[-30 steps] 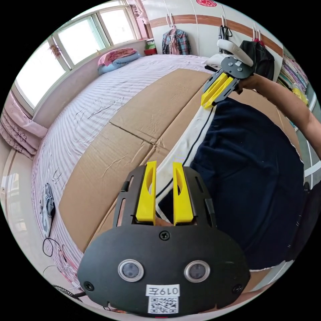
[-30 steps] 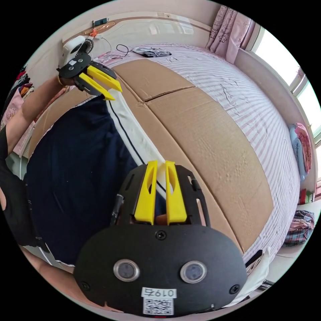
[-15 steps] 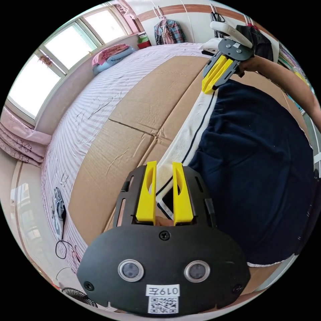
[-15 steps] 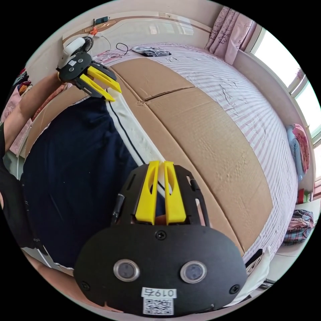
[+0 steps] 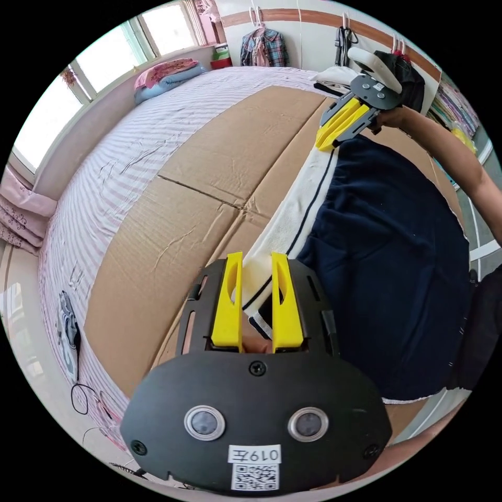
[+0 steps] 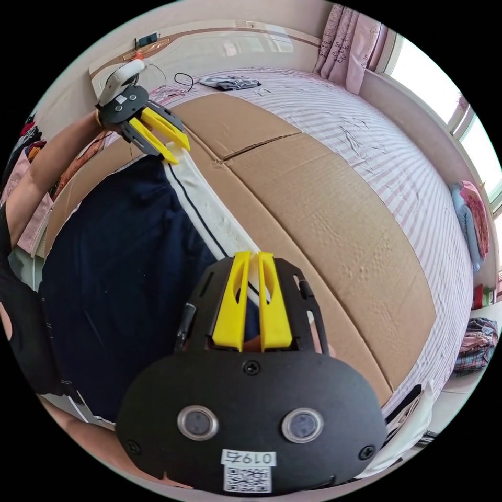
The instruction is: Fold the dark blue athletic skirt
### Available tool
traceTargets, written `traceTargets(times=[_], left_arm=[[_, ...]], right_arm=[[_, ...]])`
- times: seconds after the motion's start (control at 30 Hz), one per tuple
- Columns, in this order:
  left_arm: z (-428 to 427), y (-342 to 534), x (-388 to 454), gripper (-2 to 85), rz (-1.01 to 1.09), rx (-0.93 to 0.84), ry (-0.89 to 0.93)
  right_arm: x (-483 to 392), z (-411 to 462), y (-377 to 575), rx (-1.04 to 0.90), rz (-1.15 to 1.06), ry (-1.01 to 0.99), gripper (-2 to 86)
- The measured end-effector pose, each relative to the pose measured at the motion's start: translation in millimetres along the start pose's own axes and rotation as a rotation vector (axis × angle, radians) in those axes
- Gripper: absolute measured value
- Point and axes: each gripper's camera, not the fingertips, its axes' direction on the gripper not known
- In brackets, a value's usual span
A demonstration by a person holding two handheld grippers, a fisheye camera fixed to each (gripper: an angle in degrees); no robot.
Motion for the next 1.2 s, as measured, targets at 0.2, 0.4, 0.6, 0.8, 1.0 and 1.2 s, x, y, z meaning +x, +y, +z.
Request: traceTargets(times=[0.2,0.4,0.6,0.8,1.0,1.2], left_arm=[[-1.1,4.0,-8.4,4.5,-0.016,0.016,0.061],[-7.9,3.5,1.7,2.2,0.029,0.002,0.002],[-13.5,8.2,11.9,1.1,0.047,-0.004,-0.025],[-22.9,14.5,13.7,0.7,0.033,-0.013,-0.018],[-32.3,22.2,20.2,0.7,0.027,-0.027,-0.067],[-35.9,33.0,32.2,1.1,0.033,-0.059,-0.081]], right_arm=[[-2.4,-7.9,3.1,-0.01,-0.009,-0.004,1.4],[-14.6,-17.8,6.9,-0.025,-0.043,0.038,1.4],[-28.3,-28.3,12.3,-0.048,-0.057,0.088,1.5],[-28.6,-43.1,26.3,-0.037,-0.036,0.069,1.4],[-29.6,-58.3,43.6,-0.02,-0.021,0.061,1.3],[-30.2,-76.2,67.7,-0.003,-0.003,0.047,1.1]])
